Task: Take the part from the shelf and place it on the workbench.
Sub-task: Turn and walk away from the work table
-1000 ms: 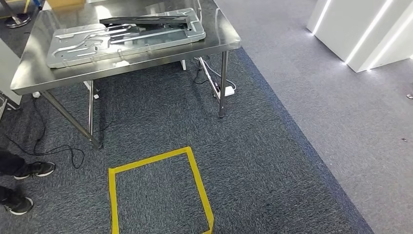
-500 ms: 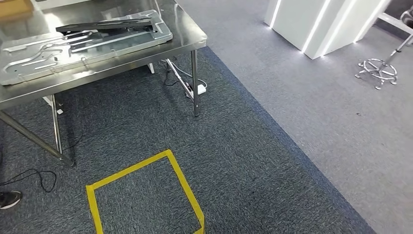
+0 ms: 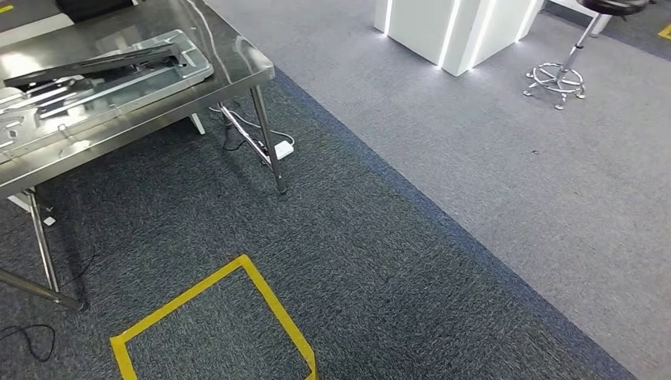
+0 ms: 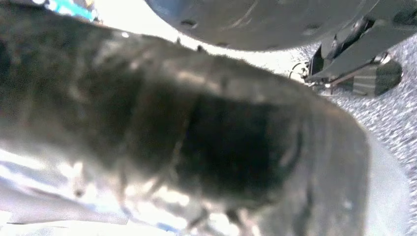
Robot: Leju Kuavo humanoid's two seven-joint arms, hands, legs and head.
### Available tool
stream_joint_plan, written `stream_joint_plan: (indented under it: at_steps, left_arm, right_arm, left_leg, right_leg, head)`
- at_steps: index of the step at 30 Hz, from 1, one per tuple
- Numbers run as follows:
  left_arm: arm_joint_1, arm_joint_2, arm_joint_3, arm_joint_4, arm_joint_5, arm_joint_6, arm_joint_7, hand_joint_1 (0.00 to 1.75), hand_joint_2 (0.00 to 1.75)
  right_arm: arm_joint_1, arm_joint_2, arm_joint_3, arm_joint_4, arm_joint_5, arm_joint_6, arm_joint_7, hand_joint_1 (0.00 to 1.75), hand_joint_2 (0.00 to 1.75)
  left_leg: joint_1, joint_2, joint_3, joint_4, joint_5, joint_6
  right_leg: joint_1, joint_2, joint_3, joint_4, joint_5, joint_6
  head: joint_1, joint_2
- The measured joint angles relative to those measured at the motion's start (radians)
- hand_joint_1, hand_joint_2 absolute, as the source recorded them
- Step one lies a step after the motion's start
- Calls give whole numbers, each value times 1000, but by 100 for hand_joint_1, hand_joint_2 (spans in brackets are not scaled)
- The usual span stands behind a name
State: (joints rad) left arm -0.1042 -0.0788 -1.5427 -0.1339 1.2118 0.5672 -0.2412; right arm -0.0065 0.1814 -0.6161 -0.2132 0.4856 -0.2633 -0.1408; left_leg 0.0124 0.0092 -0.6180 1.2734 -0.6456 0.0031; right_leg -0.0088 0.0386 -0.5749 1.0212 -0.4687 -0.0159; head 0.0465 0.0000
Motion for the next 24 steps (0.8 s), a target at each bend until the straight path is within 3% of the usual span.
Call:
stream_joint_plan:
  at_steps: [2,4,6,8,10,12,14,15,16,18,20,21,23,24]
  left_arm:
    - [1,0,0,0,0,0,0,0,0]
    - [1,0,0,0,0,0,1,0,0]
    - [0,1,1,0,1,0,1,0,0]
    - [-2,0,1,0,3,0,-1,0,0]
    - [-4,0,2,0,6,3,-7,0,0]
    - [-2,0,3,0,10,5,-14,0,0]
    - [1,-1,5,0,12,5,-16,0,0]
    - [1,-1,5,0,12,5,-17,0,0]
    - [0,-1,5,0,12,5,-17,0,0]
    - [-1,-3,6,0,12,4,-17,0,0]
    - [-2,-3,6,0,12,3,-16,0,0]
    - [-2,-3,6,0,12,2,-15,0,0]
    - [-5,-4,6,0,13,2,-13,0,0]
    - [-6,-4,6,0,14,2,-13,0,0]
  right_arm:
    - [1,0,-3,0,0,0,2,0,0]
    - [-1,0,-4,0,0,-1,3,0,0]
    - [-1,0,-5,0,0,-1,3,0,0]
    - [3,0,-8,0,-2,-1,3,0,0]
    - [5,0,-13,0,-4,0,1,0,0]
    - [2,0,-16,0,-4,1,-4,0,0]
    - [1,0,-19,0,-2,3,-8,0,0]
    - [1,0,-21,0,-1,4,-8,0,0]
    - [1,0,-22,0,0,5,-10,0,0]
    - [0,0,-24,0,2,7,-13,0,0]
    - [-3,0,-25,0,8,11,-21,0,0]
    - [-4,0,-25,0,11,15,-27,0,0]
    - [-4,0,-25,0,16,21,-44,0,0]
    - [-5,0,-25,0,18,23,-54,0,0]
  left_leg:
    - [0,-17,37,-98,74,10]
    - [-1,-60,80,-214,127,20]
    - [-5,-80,93,-255,135,24]
    - [-5,-60,98,-265,142,31]
    - [-2,-36,104,-279,152,44]
    - [-3,-9,105,-284,154,52]
    - [-5,21,104,-283,152,54]
    - [-5,35,105,-283,151,53]
    - [-5,48,106,-282,149,50]
    - [-5,68,111,-277,141,42]
    - [-9,85,114,-270,130,29]
    - [-11,93,115,-268,127,23]
    - [-10,107,121,-269,123,13]
    - [-8,98,121,-261,114,8]
  right_leg:
    - [3,28,2,3,0,0]
    - [5,53,0,6,0,3]
    - [2,74,-7,7,3,14]
    - [-2,84,-13,7,6,26]
    - [1,41,-32,44,-19,34]
    - [2,-14,-85,154,-82,39]
    - [-3,-27,-138,264,-124,47]
    - [-6,-30,-143,277,-120,50]
    - [-10,-35,-126,249,-96,53]
    - [-12,-71,-52,116,-37,53]
    - [-7,-104,-3,22,-10,44]
    - [-4,-109,1,10,-12,39]
    - [-2,-86,-1,8,-8,27]
    - [-4,-77,-1,4,-6,21]
  head:
    - [0,0]
    - [0,0]
    - [1,0]
    - [1,0]
    - [2,0]
    - [3,0]
    - [3,0]
    - [2,0]
    - [3,0]
    - [3,0]
    - [2,0]
    - [1,0]
    - [1,0]
    - [1,0]
